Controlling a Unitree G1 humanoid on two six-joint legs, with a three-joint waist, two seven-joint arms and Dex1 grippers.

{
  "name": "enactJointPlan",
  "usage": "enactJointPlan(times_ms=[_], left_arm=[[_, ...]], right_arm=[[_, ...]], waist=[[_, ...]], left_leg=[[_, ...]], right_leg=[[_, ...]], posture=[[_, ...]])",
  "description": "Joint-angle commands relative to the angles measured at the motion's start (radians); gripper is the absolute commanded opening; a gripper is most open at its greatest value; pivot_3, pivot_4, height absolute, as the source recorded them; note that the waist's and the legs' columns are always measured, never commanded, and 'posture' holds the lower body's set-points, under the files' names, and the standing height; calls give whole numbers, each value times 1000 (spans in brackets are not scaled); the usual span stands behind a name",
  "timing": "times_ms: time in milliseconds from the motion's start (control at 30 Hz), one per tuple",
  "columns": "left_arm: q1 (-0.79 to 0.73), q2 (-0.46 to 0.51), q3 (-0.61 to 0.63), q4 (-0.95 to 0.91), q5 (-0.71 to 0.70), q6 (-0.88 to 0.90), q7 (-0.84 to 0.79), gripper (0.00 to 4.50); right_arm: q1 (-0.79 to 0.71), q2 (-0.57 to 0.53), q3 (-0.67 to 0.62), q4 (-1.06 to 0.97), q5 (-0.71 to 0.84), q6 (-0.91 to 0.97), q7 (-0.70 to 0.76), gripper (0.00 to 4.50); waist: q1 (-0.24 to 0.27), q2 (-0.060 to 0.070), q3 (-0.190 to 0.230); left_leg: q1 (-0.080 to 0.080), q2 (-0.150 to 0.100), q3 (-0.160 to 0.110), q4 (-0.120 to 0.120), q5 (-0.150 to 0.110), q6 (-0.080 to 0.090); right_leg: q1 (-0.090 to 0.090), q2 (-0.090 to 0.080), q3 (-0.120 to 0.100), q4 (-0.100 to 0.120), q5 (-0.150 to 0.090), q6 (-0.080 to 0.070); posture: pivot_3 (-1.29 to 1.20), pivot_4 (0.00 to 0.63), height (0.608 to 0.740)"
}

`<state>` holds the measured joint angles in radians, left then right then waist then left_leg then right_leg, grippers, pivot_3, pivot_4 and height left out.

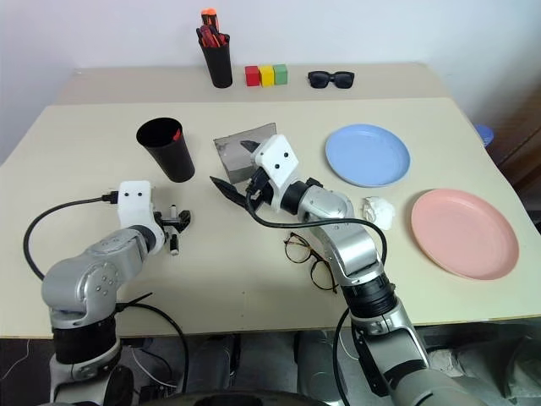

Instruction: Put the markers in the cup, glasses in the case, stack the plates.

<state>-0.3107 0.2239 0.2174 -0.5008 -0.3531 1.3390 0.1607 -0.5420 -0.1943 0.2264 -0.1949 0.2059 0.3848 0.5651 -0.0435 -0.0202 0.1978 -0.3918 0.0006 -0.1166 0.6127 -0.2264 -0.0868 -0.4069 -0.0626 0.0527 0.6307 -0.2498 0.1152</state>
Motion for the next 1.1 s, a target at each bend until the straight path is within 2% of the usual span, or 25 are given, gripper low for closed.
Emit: enactJointPlan(times_ms=[33, 67, 100, 267, 300, 333, 367, 400, 500, 567, 667, 767, 833, 1000, 1100], left_arm=[[-34, -23, 22, 17, 20, 72, 1, 4474], [-41, -26, 25, 18, 25, 80, -5, 3934], [-48, -26, 25, 18, 30, 84, -10, 3660], [-70, -23, 22, 25, 61, 90, -22, 1240], [-71, -23, 23, 25, 67, 89, -24, 639], [-71, -22, 24, 24, 73, 84, -26, 207], [-71, -22, 25, 23, 79, 80, -29, 39], [-70, -15, 28, 21, 91, 50, -27, 39], [-109, 20, 113, 19, 167, -265, 15, 39], [-133, 19, 163, 20, 160, -386, 7, 39], [-199, 113, 184, 52, 187, -586, -47, 39], [-294, 211, 116, 177, 230, -738, -120, 39], [-346, 224, 72, 264, 239, -793, -153, 39], [-483, 183, -45, 536, 287, -981, -210, 39], [-506, 147, -59, 664, 287, -1071, -217, 39]], right_arm=[[-5, 7, 1, -41, -1, -22, -2, 4500], [-6, 8, 1, -40, -1, -23, -1, 4500], [-6, 8, 1, -38, -2, -24, -1, 4500], [-8, 11, 5, -32, -5, -30, 2, 4500], [-8, 11, 6, -32, -6, -30, 2, 4500], [-8, 12, 7, -33, -5, -29, 2, 4500], [-8, 12, 7, -33, -5, -29, 2, 4500], [-8, 11, 7, -34, -5, -29, 3, 4500], [-15, 0, -6, -37, 2, -24, 10, 4500], [-19, -5, -14, -37, 8, -23, 16, 4500], [-64, 51, -115, -41, 142, 44, -4, 4500], [-107, 74, -159, -20, 188, 68, -19, 4500], [-117, 76, -160, -5, 190, 68, -21, 4500], [-128, 83, -136, 15, 172, 35, -16, 4500], [-136, 89, -138, 7, 174, 34, -31, 4500]], waist=[[0, 0, 0], [0, 0, 0], [0, 0, 0], [0, 0, 0], [0, 0, 0], [0, 0, 0], [0, 0, 0], [0, 0, 0], [-1, 0, 0], [1, 0, 0], [2, 0, 0], [4, 0, 0], [10, 0, 0], [9, 0, 0], [-2, 0, 0]], left_leg=[[0, 0, 0, 0, 0, 0], [0, 0, 0, 0, 0, 0], [0, 0, 0, 0, 0, 0], [0, 0, 0, 0, 0, 0], [0, 0, 0, 0, 0, 0], [0, 0, 0, 0, 0, 0], [0, 0, 0, 0, 0, 0], [0, 0, 0, 0, 0, 0], [0, 0, 0, 0, 0, 0], [-1, 0, 0, 0, 0, 0], [-1, 0, 0, 0, 0, -1], [-2, 0, 0, 0, 0, -1], [-1, 0, 0, 0, 0, 0], [-2, 0, 0, 0, 0, 0], [-2, 0, 0, -1, 0, 0]], right_leg=[[0, 0, 0, 0, 0, 0], [0, 0, 0, 0, 0, 0], [0, 0, 0, 0, 0, 0], [0, 0, 0, 0, 0, 0], [0, 0, 0, 0, 0, 0], [0, 0, 0, 0, 0, 0], [0, 0, 0, 0, 0, 0], [0, 0, 0, 0, 0, 0], [0, 0, 0, 0, 0, 0], [-1, 0, 0, 0, 0, 0], [-1, 0, 0, -1, 0, 0], [-1, 0, 0, 0, 0, 0], [0, 0, 0, -1, 0, 0], [0, 0, 0, -2, 0, 0], [-2, 0, 0, -1, 0, 0]], posture=[[0, 150, 740], [0, 150, 740], [0, 150, 740], [0, 150, 740], [0, 150, 740], [0, 150, 740], [0, 150, 740], [0, 150, 740], [0, 150, 740], [0, 150, 740], [0, 150, 740], [0, 150, 740], [0, 150, 740], [0, 150, 740], [0, 150, 740]])
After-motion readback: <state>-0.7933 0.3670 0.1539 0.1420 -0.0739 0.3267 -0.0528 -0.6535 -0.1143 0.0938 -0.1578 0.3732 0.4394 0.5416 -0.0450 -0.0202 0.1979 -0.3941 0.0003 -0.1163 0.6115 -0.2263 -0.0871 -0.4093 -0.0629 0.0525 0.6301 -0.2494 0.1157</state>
